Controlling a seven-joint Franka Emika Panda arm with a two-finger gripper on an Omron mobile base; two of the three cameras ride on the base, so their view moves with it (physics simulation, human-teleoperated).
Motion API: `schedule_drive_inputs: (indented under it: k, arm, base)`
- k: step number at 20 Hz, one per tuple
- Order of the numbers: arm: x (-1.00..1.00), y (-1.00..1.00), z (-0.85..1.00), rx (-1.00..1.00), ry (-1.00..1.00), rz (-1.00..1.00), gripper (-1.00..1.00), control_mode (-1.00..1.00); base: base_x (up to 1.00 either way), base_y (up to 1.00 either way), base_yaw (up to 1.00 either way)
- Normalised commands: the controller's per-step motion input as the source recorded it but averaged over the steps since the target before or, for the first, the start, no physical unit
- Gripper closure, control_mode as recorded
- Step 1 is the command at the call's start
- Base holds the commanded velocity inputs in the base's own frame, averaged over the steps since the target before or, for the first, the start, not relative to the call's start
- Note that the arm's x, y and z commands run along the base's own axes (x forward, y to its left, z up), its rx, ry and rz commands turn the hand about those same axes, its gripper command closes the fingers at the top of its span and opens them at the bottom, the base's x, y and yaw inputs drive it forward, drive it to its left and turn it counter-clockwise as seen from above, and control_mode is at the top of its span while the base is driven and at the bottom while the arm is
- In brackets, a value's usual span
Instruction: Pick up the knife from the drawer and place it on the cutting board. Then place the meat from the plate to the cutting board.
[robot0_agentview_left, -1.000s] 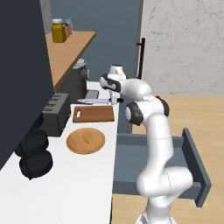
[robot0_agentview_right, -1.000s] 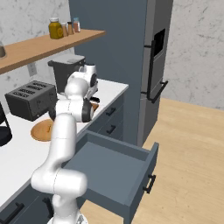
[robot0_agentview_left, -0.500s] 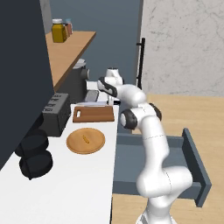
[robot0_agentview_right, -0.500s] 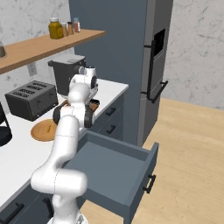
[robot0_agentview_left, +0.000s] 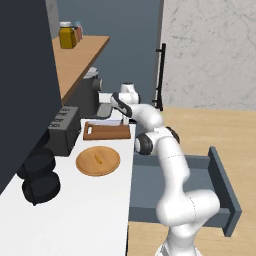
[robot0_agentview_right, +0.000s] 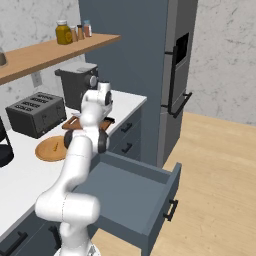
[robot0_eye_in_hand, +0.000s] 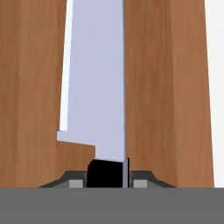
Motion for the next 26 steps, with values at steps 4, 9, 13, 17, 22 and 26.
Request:
schedule_drive_inputs:
  k: [4, 9, 13, 17, 22, 26]
  arm:
    - [0.00, 0.02, -0.14, 0.00, 0.00, 0.00, -1.00, -1.00]
    - [-0.03, 0.01, -0.02, 0.00, 0.00, 0.00, -1.00, -1.00]
    - [-0.21, 0.00, 0.00, 0.00, -0.01, -0.01, -1.00, -1.00]
    - [-0.21, 0.00, 0.01, 0.00, -0.12, -0.02, -1.00, -1.00]
    - [-0.55, 0.00, 0.23, 0.00, -0.22, -0.02, -1.00, -1.00]
    - [-1.00, -0.02, 0.25, 0.00, -0.28, -0.05, -1.00, -1.00]
  base:
    - [0.00, 0.00, 0.00]
    - [0.00, 0.00, 0.00]
    - [0.00, 0.00, 0.00]
    - [0.00, 0.00, 0.00]
    - [0.00, 0.00, 0.00]
    - [0.00, 0.00, 0.00]
